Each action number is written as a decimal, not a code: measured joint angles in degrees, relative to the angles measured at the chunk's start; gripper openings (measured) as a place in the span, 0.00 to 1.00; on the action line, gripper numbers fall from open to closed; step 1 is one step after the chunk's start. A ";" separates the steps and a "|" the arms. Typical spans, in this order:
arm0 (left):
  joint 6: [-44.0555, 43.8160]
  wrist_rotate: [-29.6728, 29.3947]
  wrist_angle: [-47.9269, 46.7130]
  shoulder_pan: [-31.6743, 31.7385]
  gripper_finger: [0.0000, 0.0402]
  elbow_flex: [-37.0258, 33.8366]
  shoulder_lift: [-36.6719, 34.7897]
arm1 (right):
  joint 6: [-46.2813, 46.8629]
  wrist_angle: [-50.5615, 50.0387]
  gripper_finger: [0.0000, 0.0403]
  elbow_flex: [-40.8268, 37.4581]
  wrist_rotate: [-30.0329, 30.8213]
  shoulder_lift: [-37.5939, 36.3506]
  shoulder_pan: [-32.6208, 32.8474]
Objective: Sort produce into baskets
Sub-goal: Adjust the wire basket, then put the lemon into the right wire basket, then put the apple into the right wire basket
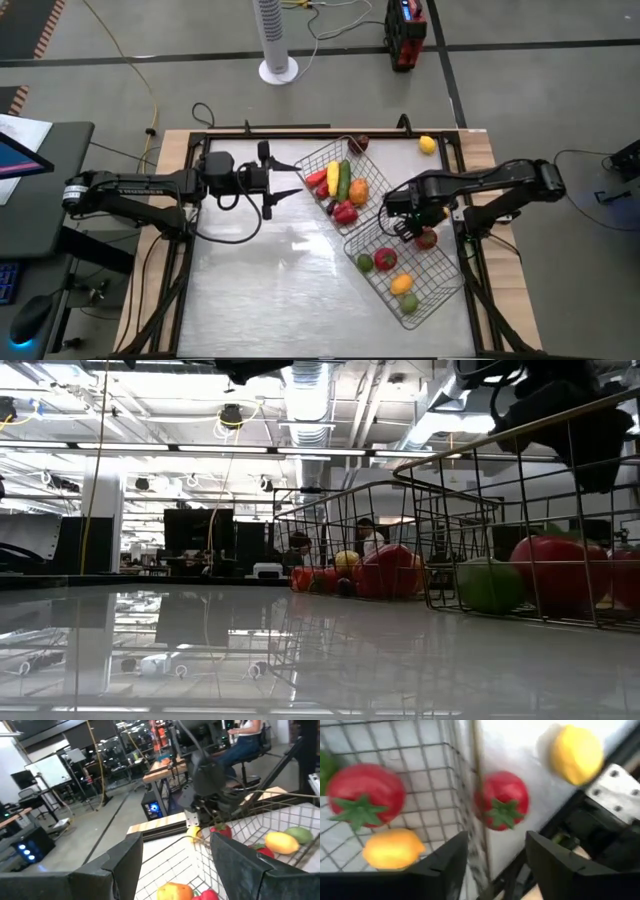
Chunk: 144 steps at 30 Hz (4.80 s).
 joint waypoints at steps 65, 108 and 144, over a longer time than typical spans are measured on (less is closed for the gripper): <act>3.85 4.60 -13.07 -0.28 0.55 0.04 -6.38 | -44.66 9.53 0.65 -18.66 7.05 6.96 -38.42; 4.52 2.54 -12.53 -0.28 0.55 0.02 -6.36 | -48.80 20.71 0.65 -15.23 9.33 -1.25 -46.38; 4.48 2.52 -14.00 0.01 0.55 0.02 -6.36 | -49.95 33.31 0.89 -1.56 12.36 2.75 -51.18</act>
